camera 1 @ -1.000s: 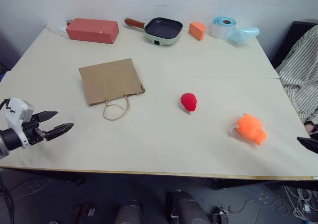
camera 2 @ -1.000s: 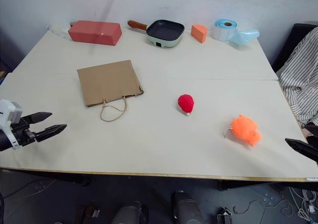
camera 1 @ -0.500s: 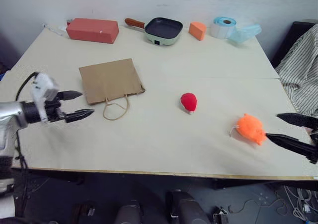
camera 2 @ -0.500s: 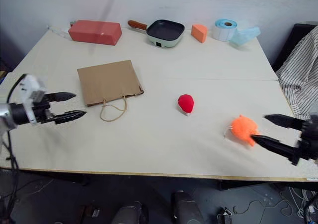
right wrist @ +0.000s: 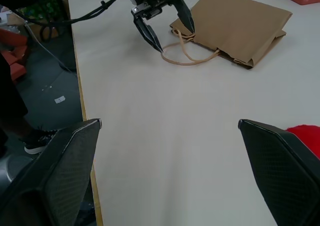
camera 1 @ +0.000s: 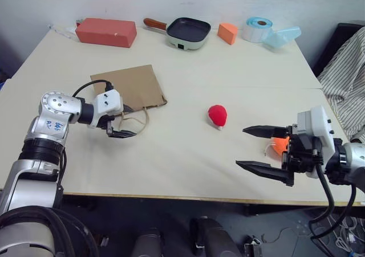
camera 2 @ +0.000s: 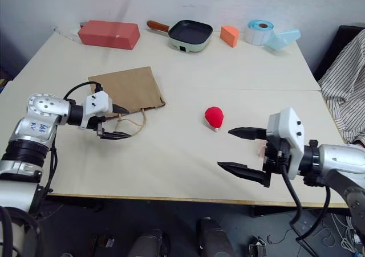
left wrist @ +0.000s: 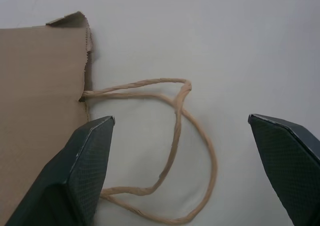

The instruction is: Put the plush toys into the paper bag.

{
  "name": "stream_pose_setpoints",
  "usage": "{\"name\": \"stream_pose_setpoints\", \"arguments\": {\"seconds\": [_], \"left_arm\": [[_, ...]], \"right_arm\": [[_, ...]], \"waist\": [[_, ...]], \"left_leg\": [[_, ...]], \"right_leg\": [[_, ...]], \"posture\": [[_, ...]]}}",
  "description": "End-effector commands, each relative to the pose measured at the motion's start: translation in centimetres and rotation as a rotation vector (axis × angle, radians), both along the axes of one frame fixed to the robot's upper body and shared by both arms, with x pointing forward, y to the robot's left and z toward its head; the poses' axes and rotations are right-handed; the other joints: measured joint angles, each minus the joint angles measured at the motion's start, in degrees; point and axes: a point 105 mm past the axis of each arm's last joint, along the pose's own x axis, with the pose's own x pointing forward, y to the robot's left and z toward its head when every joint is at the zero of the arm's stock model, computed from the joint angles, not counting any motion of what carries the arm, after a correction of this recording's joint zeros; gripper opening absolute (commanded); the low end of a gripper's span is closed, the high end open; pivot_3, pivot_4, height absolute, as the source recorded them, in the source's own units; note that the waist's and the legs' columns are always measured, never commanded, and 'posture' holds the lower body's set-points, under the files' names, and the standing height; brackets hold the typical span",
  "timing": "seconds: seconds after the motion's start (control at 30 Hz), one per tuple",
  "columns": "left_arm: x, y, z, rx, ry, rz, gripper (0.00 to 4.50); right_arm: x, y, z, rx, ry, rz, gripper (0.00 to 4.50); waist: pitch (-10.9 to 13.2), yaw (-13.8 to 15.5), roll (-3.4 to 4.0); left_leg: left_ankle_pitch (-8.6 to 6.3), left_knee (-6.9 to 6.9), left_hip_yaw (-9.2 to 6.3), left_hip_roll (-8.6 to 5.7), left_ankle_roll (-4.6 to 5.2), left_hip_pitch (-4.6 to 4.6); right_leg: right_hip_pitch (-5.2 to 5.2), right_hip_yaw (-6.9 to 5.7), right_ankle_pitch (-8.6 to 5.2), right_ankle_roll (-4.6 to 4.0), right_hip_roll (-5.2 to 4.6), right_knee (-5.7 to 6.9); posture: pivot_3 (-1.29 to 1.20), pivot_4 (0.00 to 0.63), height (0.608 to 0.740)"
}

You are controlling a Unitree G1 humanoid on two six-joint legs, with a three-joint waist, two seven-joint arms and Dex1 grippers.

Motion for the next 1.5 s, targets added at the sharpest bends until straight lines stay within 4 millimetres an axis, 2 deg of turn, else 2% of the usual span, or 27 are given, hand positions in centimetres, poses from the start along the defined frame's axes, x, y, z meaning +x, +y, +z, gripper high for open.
{"name": "stream_pose_setpoints", "arguments": {"seconds": [0.03,0.23,0.3,0.37,0.43,0.53,0.63,0.7,0.83,1.07,1.2,1.3,1.4,1.5], "left_arm": [[0.8,-0.2,1.0,-0.005,-0.069,-0.018,3.60],[0.8,0.2,0.6,-0.002,-0.027,-0.021,1.65],[0.7,0.0,0.9,-0.048,0.005,-0.022,1.06],[0.2,-1.5,2.6,-0.232,0.098,-0.060,0.44],[-0.9,-3.6,5.7,-0.484,0.228,-0.116,0.02],[-1.9,-6.0,9.2,-0.698,0.301,-0.146,0.02],[-2.0,-7.9,10.4,-0.790,0.345,-0.070,0.02],[-2.3,-8.6,10.5,-0.830,0.383,-0.031,0.00],[-4.3,-9.7,10.2,-0.850,0.413,-0.055,0.00],[-5.1,-10.4,10.7,-0.923,0.389,-0.042,0.00],[-6.1,-10.6,11.2,-0.929,0.371,-0.075,0.00],[-6.7,-10.5,10.9,-0.905,0.362,-0.076,0.00],[-6.7,-10.3,10.8,-0.918,0.357,-0.064,0.00],[-6.7,-10.3,11.5,-0.980,0.358,-0.063,0.00]], "right_arm": [[0.1,0.5,0.3,0.017,-0.058,-0.001,4.50],[0.3,0.3,-0.3,0.023,-0.061,-0.028,4.50],[0.4,0.0,-0.8,0.012,-0.057,-0.039,4.50],[0.5,-0.1,-1.2,0.005,-0.052,-0.051,4.50],[0.6,0.0,-1.4,0.009,-0.049,-0.059,4.50],[1.6,0.6,-1.5,0.040,-0.064,-0.092,4.50],[2.7,2.2,-1.7,0.073,-0.076,-0.106,4.50],[3.4,3.4,-1.9,0.096,-0.075,-0.102,3.87],[5.9,6.2,-2.1,0.134,-0.071,-0.126,2.49],[9.4,10.5,-4.3,0.093,-0.044,-0.098,0.02],[11.3,12.8,-5.3,0.072,-0.037,-0.101,0.02],[12.1,14.3,-5.3,0.078,-0.021,-0.078,0.02],[12.6,15.3,-5.5,0.053,-0.007,-0.056,0.02],[13.5,15.9,-6.9,-0.044,-0.015,-0.054,0.02]], "waist": [[-0.01,0.04,-0.01],[-0.01,-0.06,-0.02],[-0.01,-0.04,-0.02],[-0.02,-0.02,-0.03],[0.00,0.01,-0.05],[0.00,-0.10,-0.05],[-0.01,-0.34,-0.05],[-0.01,-0.45,-0.04],[-0.01,-1.29,-0.03],[-0.01,-1.54,-0.03],[-0.01,-1.82,-0.03],[-0.01,-2.01,-0.03],[-0.01,-2.03,-0.03],[-0.02,-2.00,-0.03]], "left_leg": [[0.00,0.00,0.00,0.00,0.01,0.00],[-0.01,0.04,-0.01,0.01,0.02,-0.02],[-0.01,0.04,-0.01,0.01,0.02,-0.02],[-0.01,0.05,-0.02,0.01,0.02,-0.03],[-0.01,0.11,-0.04,0.00,0.02,-0.08],[-0.05,0.35,-0.26,0.04,0.05,-0.24],[-0.06,0.48,-0.26,0.03,0.06,-0.23],[-0.06,0.57,-0.25,0.02,0.04,-0.17],[-0.04,0.67,-0.24,0.01,-0.02,-0.08],[-0.02,0.76,-0.27,-0.01,-0.07,-0.17],[0.00,0.76,-0.27,0.00,-0.09,-0.16],[0.01,0.76,-0.26,0.00,-0.11,-0.17],[0.02,0.76,-0.27,0.00,-0.13,-0.16],[0.02,0.76,-0.27,0.00,-0.13,-0.17]], "right_leg": [[0.00,0.00,0.00,0.00,-0.01,0.00],[-0.02,-0.02,0.00,0.00,-0.02,0.05],[-0.02,-0.03,0.00,0.00,-0.02,0.07],[-0.02,-0.03,0.00,0.00,-0.02,0.07],[-0.02,-0.05,0.00,0.00,-0.03,0.10],[-0.03,-0.18,0.00,0.00,-0.04,0.13],[-0.03,-0.15,0.00,0.00,-0.05,0.26],[-0.03,-0.11,0.00,0.00,-0.05,0.43],[-0.05,-0.03,0.00,0.00,-0.04,0.65],[-0.11,-0.07,0.00,0.00,-0.04,0.67],[-0.13,-0.07,0.00,0.00,-0.04,0.71],[-0.17,-0.06,0.00,0.00,-0.04,0.75],[-0.17,-0.07,0.00,0.00,-0.04,0.75],[-0.16,-0.08,0.00,0.00,-0.04,0.73]], "posture": [[0.00,0.150,0.740],[0.00,0.150,0.740],[0.00,0.150,0.740],[0.00,0.150,0.740],[0.00,0.150,0.740],[0.00,0.150,0.740],[0.00,0.150,0.740],[0.00,0.150,0.740],[0.00,0.150,0.740],[0.00,0.150,0.740],[0.00,0.150,0.740],[0.00,0.150,0.740],[0.00,0.150,0.740],[0.00,0.150,0.740]]}}
